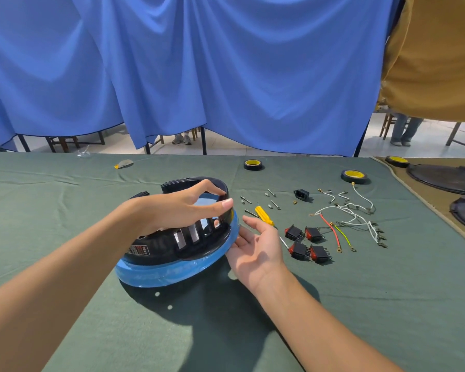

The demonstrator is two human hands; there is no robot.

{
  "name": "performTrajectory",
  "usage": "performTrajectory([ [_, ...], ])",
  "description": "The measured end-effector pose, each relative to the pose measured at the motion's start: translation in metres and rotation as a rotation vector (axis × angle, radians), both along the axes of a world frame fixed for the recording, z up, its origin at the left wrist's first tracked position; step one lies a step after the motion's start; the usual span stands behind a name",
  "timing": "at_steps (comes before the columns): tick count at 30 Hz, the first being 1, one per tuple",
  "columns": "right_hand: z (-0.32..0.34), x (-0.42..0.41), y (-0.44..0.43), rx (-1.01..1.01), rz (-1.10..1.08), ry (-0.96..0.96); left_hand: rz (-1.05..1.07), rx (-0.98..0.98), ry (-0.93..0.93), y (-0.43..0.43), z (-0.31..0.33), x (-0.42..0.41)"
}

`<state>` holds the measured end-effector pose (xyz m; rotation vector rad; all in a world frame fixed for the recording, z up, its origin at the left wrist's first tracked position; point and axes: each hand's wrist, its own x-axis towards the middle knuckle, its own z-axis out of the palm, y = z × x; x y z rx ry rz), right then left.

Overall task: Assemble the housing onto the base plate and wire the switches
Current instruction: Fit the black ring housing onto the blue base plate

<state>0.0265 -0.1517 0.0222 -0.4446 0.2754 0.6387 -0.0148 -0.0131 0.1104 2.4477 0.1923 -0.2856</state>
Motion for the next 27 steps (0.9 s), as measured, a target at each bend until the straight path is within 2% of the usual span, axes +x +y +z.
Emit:
performTrajectory([
  [6,0.006,0.003,0.000,0.023,0.007,-0.065,-0.027,0.057,-0.071,0.001,0.004,0.002],
  [10,0.012,0.003,0.000,-0.024,0.029,-0.180,-0.061,0.119,-0.064,-0.002,0.006,0.005],
  [13,0.020,0.006,-0.001,-0.040,0.016,-0.286,-0.039,0.101,-0.125,-0.004,0.007,0.005],
  [18,0.052,0.011,-0.003,-0.125,-0.052,-0.484,-0.038,-0.189,-0.352,-0.003,0.013,0.004],
  [21,0.072,0.009,-0.002,-0.193,-0.116,-0.573,-0.045,-0.314,-0.421,-0.005,0.026,0.000],
  [27,0.091,-0.003,0.002,-0.226,-0.214,-0.641,0.079,-0.558,-0.566,-0.012,0.044,-0.009],
])
